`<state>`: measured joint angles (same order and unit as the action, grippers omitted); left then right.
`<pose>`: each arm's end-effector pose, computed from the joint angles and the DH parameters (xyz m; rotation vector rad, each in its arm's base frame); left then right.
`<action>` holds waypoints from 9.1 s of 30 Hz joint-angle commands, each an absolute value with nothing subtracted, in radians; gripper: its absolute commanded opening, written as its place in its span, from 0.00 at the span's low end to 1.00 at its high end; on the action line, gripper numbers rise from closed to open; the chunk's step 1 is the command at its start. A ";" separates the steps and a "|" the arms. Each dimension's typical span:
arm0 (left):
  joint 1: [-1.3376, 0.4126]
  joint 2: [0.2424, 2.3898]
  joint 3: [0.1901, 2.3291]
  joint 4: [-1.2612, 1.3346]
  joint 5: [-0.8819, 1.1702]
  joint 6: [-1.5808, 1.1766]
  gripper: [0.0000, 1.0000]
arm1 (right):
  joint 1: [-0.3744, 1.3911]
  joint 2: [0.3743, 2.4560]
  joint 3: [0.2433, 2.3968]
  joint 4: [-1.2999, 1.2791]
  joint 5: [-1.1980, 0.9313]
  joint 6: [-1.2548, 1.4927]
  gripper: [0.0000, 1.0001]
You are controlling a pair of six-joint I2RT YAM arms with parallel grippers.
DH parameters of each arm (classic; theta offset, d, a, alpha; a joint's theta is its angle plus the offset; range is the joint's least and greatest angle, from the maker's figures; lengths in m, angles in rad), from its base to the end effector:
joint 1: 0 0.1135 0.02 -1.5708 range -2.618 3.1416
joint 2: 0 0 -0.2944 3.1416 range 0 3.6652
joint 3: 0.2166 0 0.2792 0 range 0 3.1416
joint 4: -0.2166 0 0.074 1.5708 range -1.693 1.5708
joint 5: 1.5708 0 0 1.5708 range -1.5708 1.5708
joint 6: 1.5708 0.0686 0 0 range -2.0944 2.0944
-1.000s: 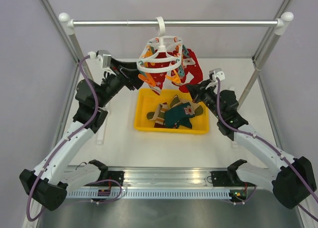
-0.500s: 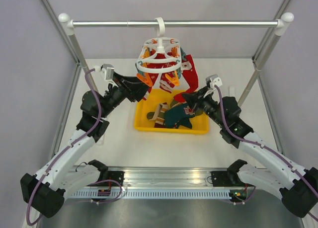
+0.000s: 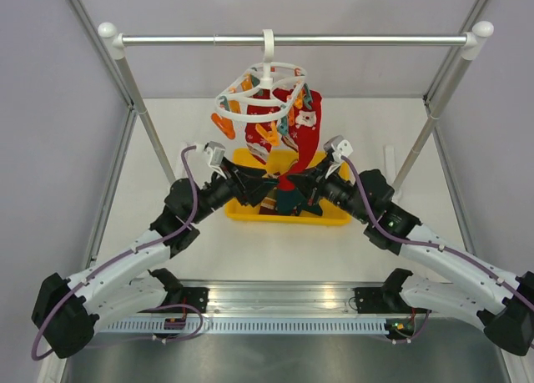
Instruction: Remove the socks clipped to the hanger
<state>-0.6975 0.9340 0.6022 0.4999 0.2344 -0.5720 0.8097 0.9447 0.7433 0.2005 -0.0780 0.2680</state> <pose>0.1898 -0.1799 0.3417 0.3041 1.4904 -1.2005 0.1817 0.1985 0.3562 -0.5016 1.5670 0.8980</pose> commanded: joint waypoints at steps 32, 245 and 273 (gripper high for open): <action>-0.765 1.042 0.555 0.726 0.241 -0.574 0.32 | 0.856 0.976 0.805 0.202 -0.066 0.267 0.01; -1.117 1.318 0.833 0.425 -0.621 -0.337 0.02 | 0.819 1.155 1.374 -0.221 0.423 0.098 0.54; -1.132 1.305 0.804 0.416 -0.626 -0.347 0.02 | 0.813 1.224 1.384 -0.035 0.449 0.098 0.54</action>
